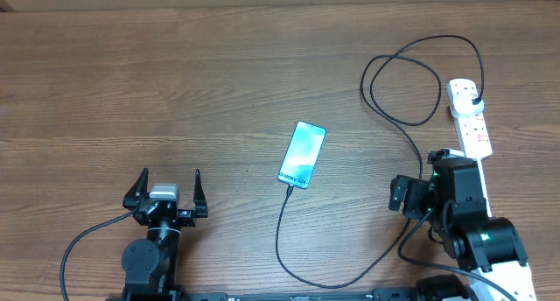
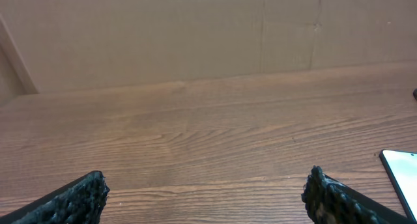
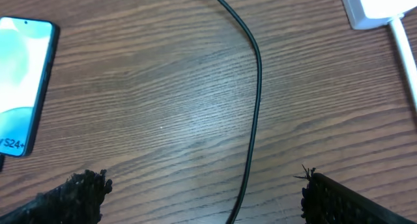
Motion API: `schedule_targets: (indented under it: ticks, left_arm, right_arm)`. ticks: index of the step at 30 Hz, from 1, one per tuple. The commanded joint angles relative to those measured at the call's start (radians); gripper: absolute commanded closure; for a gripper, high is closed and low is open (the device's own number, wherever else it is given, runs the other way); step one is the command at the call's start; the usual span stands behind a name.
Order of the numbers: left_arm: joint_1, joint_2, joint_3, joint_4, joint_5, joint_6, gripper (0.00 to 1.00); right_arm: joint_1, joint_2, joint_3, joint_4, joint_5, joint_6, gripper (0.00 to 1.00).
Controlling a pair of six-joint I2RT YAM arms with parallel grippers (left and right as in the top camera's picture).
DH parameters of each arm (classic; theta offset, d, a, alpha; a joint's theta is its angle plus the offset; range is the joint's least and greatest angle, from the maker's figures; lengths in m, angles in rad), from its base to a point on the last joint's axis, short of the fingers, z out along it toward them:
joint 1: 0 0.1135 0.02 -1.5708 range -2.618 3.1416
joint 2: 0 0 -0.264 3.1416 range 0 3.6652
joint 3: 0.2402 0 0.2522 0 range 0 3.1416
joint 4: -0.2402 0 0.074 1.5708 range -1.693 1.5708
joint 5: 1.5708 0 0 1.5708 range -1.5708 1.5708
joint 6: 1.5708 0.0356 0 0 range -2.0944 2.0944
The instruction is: Plug charger to phone and switch on socket
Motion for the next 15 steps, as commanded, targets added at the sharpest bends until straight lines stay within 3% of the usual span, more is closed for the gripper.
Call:
schedule_targets:
  ticks: [1, 9, 15]
  left_arm:
    - [0.007, -0.011, -0.003, 0.001, 0.000, 0.016, 0.00]
    - [0.007, -0.011, -0.003, 0.001, 0.000, 0.016, 0.00]
    - [0.007, -0.011, -0.003, 0.001, 0.000, 0.016, 0.00]
  right_arm:
    - [-0.002, 0.019, -0.005, 0.006, 0.002, 0.000, 0.00]
    - [-0.002, 0.089, -0.005, 0.007, 0.002, 0.000, 0.00]
    - [-0.002, 0.023, -0.005, 0.006, 0.002, 0.000, 0.00]
